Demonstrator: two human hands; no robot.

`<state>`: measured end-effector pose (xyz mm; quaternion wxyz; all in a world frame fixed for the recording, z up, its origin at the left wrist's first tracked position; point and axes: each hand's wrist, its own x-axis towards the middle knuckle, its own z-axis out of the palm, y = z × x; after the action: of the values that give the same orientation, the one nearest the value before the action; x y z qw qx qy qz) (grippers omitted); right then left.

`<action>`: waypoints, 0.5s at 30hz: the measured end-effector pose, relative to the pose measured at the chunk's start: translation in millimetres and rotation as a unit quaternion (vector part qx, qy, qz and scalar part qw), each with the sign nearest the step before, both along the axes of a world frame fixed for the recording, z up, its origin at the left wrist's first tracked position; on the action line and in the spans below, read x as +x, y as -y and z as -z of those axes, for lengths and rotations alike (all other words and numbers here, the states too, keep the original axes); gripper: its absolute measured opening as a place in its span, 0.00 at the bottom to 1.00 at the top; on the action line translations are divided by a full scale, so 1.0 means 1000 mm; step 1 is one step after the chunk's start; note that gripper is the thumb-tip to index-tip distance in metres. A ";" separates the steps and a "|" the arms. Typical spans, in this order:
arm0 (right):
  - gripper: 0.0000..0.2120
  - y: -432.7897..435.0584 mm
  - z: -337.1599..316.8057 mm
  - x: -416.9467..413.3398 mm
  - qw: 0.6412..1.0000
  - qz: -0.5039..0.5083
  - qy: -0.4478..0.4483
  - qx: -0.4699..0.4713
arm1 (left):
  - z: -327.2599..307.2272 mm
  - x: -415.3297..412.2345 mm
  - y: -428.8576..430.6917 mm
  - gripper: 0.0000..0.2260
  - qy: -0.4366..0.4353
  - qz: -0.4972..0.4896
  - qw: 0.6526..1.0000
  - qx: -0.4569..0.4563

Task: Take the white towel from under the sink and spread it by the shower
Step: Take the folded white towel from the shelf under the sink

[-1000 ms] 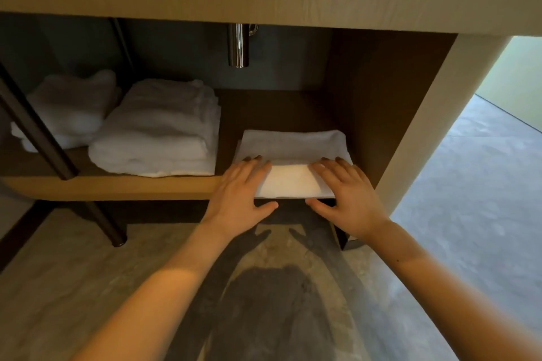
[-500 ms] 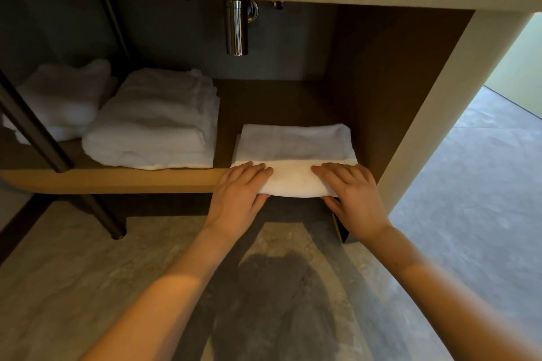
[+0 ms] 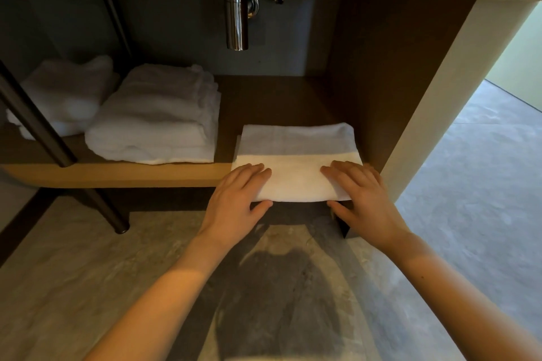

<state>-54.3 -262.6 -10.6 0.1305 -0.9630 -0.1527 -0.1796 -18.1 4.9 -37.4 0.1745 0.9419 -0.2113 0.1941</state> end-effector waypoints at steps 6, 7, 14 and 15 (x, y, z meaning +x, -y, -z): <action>0.24 0.004 -0.006 -0.017 0.977 0.076 0.012 0.200 | 0.002 -0.007 -0.014 0.25 -0.012 -0.025 0.995 -0.097; 0.25 0.004 -0.007 -0.019 0.969 0.100 -0.004 0.227 | 0.003 -0.010 -0.016 0.25 -0.011 -0.040 0.993 -0.109; 0.17 0.013 -0.013 -0.013 0.889 0.108 -0.222 0.387 | 0.002 -0.011 -0.024 0.27 -0.173 -0.081 0.957 -0.218; 0.16 0.013 -0.014 -0.009 0.865 0.098 -0.248 0.425 | 0.001 -0.007 -0.022 0.27 -0.211 -0.057 0.945 -0.243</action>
<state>-63.2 -275.8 3.9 0.5424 -0.8371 0.0712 0.0053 -25.4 27.1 -38.7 0.4272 0.9008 -0.0622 0.0456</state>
